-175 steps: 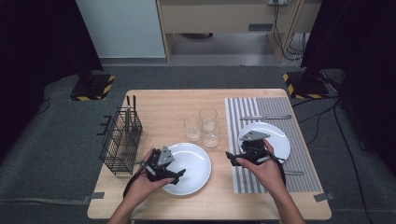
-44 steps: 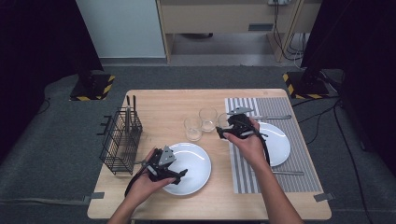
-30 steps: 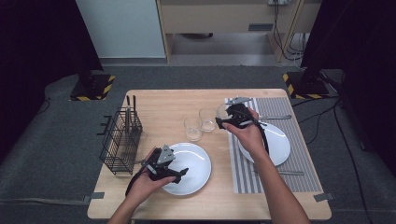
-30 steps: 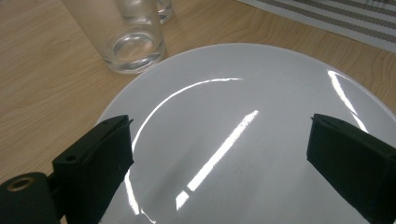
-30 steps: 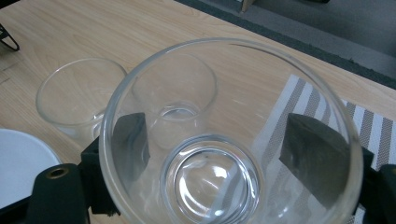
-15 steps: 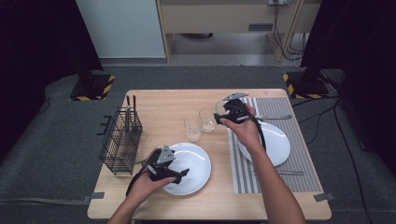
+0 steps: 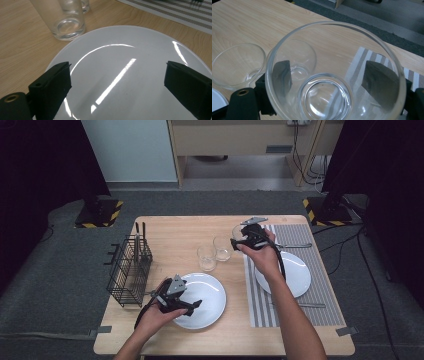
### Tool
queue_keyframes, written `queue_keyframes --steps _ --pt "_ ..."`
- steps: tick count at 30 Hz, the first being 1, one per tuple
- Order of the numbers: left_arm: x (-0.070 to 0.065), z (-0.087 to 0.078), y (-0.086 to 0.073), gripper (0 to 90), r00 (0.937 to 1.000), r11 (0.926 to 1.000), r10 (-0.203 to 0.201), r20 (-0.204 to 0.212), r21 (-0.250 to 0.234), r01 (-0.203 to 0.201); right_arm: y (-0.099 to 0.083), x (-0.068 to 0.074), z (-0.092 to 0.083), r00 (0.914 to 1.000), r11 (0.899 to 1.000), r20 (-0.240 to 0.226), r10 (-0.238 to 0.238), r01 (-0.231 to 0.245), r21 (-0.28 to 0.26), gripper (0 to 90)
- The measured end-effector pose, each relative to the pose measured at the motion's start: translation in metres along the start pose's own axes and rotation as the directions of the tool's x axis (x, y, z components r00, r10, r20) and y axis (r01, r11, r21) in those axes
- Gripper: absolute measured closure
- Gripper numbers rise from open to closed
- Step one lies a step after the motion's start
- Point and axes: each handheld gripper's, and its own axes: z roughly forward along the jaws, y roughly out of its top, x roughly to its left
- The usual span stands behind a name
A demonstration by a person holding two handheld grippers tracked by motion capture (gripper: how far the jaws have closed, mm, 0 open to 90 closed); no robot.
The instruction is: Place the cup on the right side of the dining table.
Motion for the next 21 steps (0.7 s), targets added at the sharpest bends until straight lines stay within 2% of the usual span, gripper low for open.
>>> queue_keyframes --steps 5,8,17,21 --pt "0.0 -0.001 0.0 6.4 1.0 1.0 0.003 -0.008 0.001 -0.003 0.004 -0.005 -0.002 0.9999 1.0 0.006 0.009 -0.009 -0.011 20.1" --pt "-0.001 -0.002 -0.001 6.4 0.9995 0.9997 0.023 -0.022 0.011 -0.023 0.006 -0.007 -0.002 0.9999 1.0 0.013 0.01 -0.01 -0.014 20.1" --pt "0.0 -0.004 0.0 6.4 0.9993 0.9998 0.02 -0.03 0.004 -0.02 0.014 -0.019 0.001 0.9993 0.999 0.028 0.025 -0.024 -0.027 20.1" --pt "0.001 -0.003 -0.002 6.3 0.999 0.9997 0.021 -0.039 0.015 -0.02 0.014 -0.025 0.003 0.999 0.999 0.029 0.033 -0.032 -0.034 20.1"
